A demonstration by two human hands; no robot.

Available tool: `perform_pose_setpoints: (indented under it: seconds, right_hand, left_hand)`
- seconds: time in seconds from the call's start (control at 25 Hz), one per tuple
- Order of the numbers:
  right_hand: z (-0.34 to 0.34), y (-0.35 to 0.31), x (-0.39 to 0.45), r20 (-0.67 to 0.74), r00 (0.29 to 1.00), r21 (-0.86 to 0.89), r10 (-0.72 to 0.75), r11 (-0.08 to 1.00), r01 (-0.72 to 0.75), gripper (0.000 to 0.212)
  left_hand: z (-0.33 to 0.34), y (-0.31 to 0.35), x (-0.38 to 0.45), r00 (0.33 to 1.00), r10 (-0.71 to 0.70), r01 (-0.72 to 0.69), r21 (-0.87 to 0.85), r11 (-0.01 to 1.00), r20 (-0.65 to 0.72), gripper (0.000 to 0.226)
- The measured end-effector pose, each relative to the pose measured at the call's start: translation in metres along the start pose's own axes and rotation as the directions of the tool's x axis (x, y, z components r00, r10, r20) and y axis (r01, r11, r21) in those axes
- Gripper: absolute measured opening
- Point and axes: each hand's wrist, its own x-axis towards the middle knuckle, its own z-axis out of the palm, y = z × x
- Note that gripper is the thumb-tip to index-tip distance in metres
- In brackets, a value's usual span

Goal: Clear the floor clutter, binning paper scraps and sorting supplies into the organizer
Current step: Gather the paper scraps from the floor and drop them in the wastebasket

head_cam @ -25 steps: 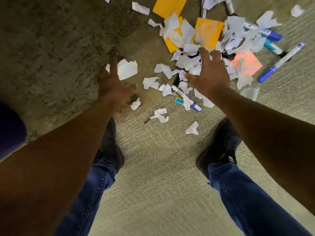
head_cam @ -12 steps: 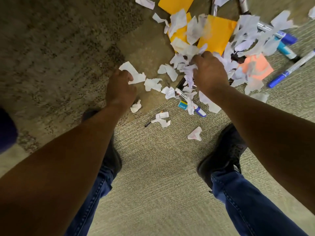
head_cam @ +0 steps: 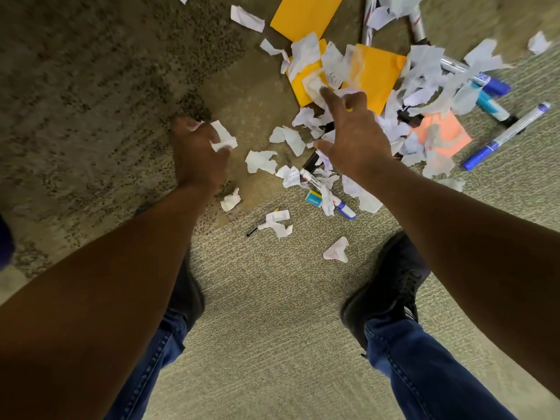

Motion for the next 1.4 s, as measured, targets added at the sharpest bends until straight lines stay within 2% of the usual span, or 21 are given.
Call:
perform_pose_setpoints:
  seconds: [0.12, 0.24, 0.32, 0.44, 0.56, 0.64, 0.76, 0.84, 0.96, 1.04, 1.16, 1.32, 1.4]
  right_hand:
    - [0.005, -0.003, 0.007, -0.003, 0.997, -0.109, -0.071, 0.992, 0.07, 0.042]
    - [0.005, -0.001, 0.006, 0.014, 0.993, -0.102, -0.119, 0.987, 0.12, 0.037]
    - [0.001, 0.002, -0.001, -0.037, 0.994, -0.015, -0.101, 0.995, 0.101, 0.034]
    - [-0.013, 0.01, -0.017, -0.161, 0.987, 0.215, 0.0, 0.976, 0.035, 0.021]
    - [-0.021, 0.014, -0.034, -0.158, 0.976, 0.365, 0.149, 0.927, -0.082, 0.015]
    - [-0.015, 0.017, -0.047, -0.122, 0.967, 0.375, 0.223, 0.913, -0.163, 0.012]
    - [0.003, 0.025, -0.064, -0.115, 0.967, 0.328, 0.228, 0.927, -0.179, 0.011]
    - [0.016, 0.033, -0.071, -0.093, 0.973, 0.267, 0.209, 0.947, -0.178, 0.014]
    - [0.033, 0.043, -0.084, -0.037, 0.973, 0.133, 0.229, 0.966, -0.222, 0.03]
    - [0.042, 0.046, -0.092, 0.002, 0.97, 0.038, 0.245, 0.969, -0.245, 0.045]
    - [0.048, 0.047, -0.096, 0.088, 0.977, -0.073, 0.196, 0.979, -0.19, 0.055]
    - [0.053, 0.052, -0.094, 0.094, 0.987, -0.121, 0.132, 0.985, -0.12, 0.058]
    - [0.054, 0.058, -0.095, 0.109, 0.988, -0.106, 0.11, 0.989, -0.099, 0.055]
  left_hand:
    - [-0.004, -0.001, 0.004, 0.999, 0.033, -0.033, 0.033, 0.999, 0.013, 0.012]
    - [-0.009, 0.001, 0.001, 0.99, 0.084, -0.085, 0.005, 0.996, 0.118, 0.006]
    - [-0.014, 0.0, -0.01, 0.983, 0.055, -0.048, -0.043, 0.998, 0.177, 0.012]
    - [-0.02, -0.005, -0.034, 0.978, -0.061, 0.083, -0.102, 0.991, 0.202, 0.028]
    - [-0.018, -0.008, -0.061, 0.968, -0.054, 0.086, -0.121, 0.989, 0.246, 0.033]
    - [-0.01, -0.01, -0.075, 0.958, -0.024, 0.036, -0.039, 0.999, 0.286, 0.032]
    - [0.004, -0.014, -0.086, 0.949, 0.016, -0.073, 0.171, 0.982, 0.315, 0.036]
    - [0.009, -0.018, -0.084, 0.947, 0.049, -0.119, 0.203, 0.972, 0.319, 0.031]
    - [0.012, -0.02, -0.08, 0.943, 0.123, -0.173, 0.138, 0.975, 0.309, 0.025]
    - [0.008, -0.012, -0.08, 0.963, 0.133, -0.147, 0.043, 0.988, 0.236, 0.022]
    - [0.007, 0.019, -0.072, 0.969, 0.189, -0.175, -0.097, 0.98, 0.157, 0.022]
    - [0.02, 0.055, -0.043, 0.924, 0.267, -0.269, -0.029, 0.963, 0.273, 0.029]
    - [0.028, 0.066, -0.033, 0.904, 0.279, -0.307, 0.037, 0.951, 0.324, 0.042]
